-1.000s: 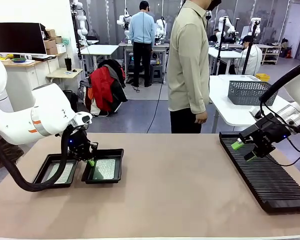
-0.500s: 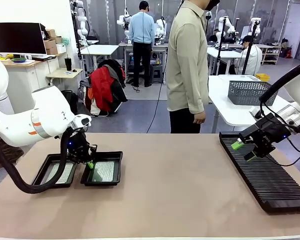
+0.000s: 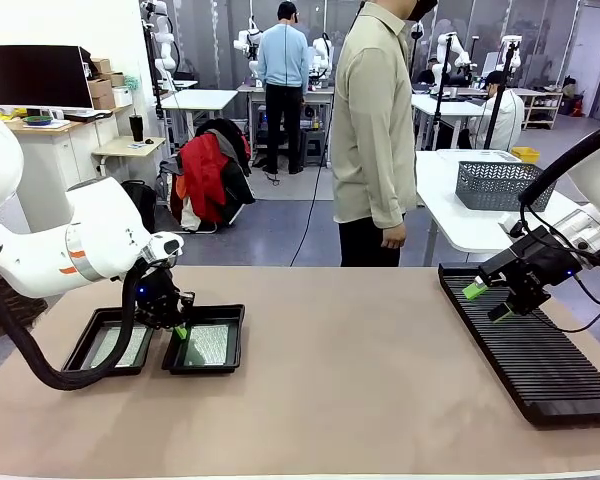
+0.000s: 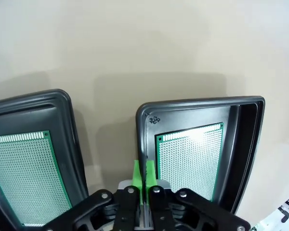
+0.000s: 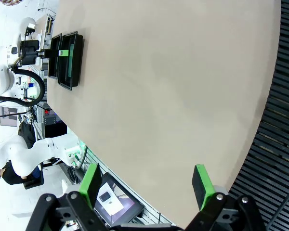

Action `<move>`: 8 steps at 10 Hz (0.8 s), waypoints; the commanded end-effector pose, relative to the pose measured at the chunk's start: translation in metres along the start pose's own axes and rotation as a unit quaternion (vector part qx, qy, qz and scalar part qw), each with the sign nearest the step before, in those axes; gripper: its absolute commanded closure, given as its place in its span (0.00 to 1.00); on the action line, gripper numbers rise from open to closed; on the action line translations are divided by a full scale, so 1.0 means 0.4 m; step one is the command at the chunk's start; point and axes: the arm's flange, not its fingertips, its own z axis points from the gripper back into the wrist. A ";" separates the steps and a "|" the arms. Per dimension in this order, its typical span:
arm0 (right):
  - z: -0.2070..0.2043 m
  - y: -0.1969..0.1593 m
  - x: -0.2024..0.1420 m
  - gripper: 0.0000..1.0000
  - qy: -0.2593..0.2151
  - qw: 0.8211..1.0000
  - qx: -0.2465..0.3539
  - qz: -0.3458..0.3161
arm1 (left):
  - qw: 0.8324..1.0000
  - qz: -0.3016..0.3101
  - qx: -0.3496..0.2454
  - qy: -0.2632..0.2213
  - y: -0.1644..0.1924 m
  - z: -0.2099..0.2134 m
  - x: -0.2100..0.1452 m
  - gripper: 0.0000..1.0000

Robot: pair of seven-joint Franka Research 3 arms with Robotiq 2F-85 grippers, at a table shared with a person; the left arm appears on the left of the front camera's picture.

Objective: Inspect and transfer BCBs to ESD trays.
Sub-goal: Pick up the ESD tray and place it on the left side of the table.

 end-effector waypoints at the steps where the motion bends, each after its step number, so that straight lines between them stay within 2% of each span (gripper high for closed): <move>1: 0.002 0.003 -0.003 0.00 -0.001 1.000 0.001 0.000 | 1.000 0.001 0.000 0.002 0.002 0.000 -0.001 1.00; 4: 0.002 0.003 -0.003 0.00 -0.001 1.000 0.001 0.000 | 1.000 0.001 0.000 0.002 0.002 0.000 -0.001 1.00; 5: 0.002 0.003 -0.003 0.00 -0.001 1.000 0.001 0.000 | 1.000 0.000 0.000 0.001 0.000 0.000 0.000 0.97; 6: 0.002 0.003 -0.003 0.00 -0.001 1.000 0.001 0.000 | 1.000 0.003 0.013 -0.002 -0.011 0.011 -0.004 0.80; 7: 0.002 0.003 -0.003 0.00 -0.001 1.000 0.001 0.000 | 1.000 0.006 0.026 -0.005 -0.021 0.023 -0.008 0.80; 8: 0.002 0.003 -0.003 0.00 -0.001 1.000 0.001 0.000 | 0.999 0.007 0.038 -0.003 -0.028 0.038 -0.012 0.63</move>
